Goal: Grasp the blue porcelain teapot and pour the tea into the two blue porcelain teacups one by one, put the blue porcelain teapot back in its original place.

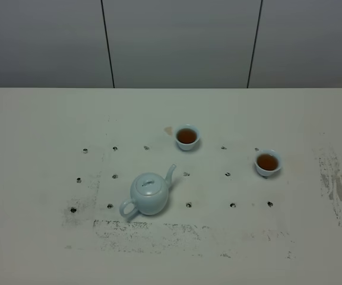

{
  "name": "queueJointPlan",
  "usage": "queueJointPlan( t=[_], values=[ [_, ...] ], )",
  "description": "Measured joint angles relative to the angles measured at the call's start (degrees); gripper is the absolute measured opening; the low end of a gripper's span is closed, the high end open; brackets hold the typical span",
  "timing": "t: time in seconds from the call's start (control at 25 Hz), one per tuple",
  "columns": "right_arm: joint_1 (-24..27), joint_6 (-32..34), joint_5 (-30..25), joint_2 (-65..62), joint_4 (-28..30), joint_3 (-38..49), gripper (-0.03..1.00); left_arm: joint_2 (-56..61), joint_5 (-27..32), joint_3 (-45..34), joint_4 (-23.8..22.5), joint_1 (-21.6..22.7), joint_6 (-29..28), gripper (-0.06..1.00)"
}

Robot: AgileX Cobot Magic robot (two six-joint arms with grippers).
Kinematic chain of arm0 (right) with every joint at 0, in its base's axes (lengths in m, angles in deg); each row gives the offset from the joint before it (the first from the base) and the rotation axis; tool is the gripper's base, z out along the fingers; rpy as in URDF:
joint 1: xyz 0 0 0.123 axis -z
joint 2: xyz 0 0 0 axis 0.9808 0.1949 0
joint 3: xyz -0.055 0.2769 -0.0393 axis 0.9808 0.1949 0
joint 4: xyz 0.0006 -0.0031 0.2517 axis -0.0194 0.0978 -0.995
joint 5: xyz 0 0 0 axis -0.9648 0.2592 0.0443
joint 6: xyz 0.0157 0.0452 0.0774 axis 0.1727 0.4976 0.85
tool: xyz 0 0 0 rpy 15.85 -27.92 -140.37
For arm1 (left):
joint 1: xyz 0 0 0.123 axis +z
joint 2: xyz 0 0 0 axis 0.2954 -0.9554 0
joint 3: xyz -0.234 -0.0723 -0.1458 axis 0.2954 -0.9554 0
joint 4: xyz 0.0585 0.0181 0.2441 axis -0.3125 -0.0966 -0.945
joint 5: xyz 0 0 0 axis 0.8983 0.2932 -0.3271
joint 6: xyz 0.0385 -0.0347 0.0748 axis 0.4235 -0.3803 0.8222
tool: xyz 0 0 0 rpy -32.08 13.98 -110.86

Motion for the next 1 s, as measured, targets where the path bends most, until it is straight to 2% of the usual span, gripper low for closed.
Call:
queueJointPlan(
  t=[0.36,1.0],
  values=[
    [0.0,0.0,0.0,0.0,0.0,0.0,0.4,11.7,0.0,-0.1,-0.4,-0.8,-0.5,0.52],
    [0.0,0.0,0.0,0.0,0.0,0.0,0.4,11.8,0.0,-0.1,-0.4,-1.4,-0.6,0.52]
  ],
)
